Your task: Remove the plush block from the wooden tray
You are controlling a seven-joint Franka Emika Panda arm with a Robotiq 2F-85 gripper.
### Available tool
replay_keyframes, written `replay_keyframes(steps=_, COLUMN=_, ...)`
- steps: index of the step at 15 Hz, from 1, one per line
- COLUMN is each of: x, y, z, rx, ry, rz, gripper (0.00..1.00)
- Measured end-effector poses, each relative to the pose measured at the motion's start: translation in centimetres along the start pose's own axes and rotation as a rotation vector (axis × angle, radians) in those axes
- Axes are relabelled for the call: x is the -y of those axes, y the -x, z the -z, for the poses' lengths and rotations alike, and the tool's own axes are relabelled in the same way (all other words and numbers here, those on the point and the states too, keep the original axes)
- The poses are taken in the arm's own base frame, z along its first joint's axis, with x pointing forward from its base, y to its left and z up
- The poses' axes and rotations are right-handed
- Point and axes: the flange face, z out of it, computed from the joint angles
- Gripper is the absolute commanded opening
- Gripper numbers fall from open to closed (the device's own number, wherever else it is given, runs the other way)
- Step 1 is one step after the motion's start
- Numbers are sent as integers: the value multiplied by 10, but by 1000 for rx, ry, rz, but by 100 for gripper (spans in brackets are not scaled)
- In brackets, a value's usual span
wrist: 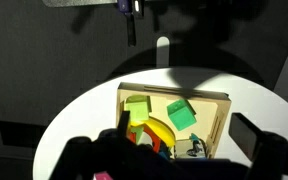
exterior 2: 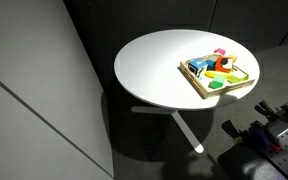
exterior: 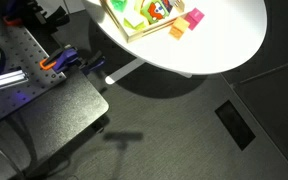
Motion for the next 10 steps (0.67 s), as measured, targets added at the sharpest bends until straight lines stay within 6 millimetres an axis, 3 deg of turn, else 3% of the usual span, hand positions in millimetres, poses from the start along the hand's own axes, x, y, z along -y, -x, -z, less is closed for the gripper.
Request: replay_keyframes(steps=10, x=0, y=-2, z=-3, rx=11, ry=0, rz=0, gripper=100)
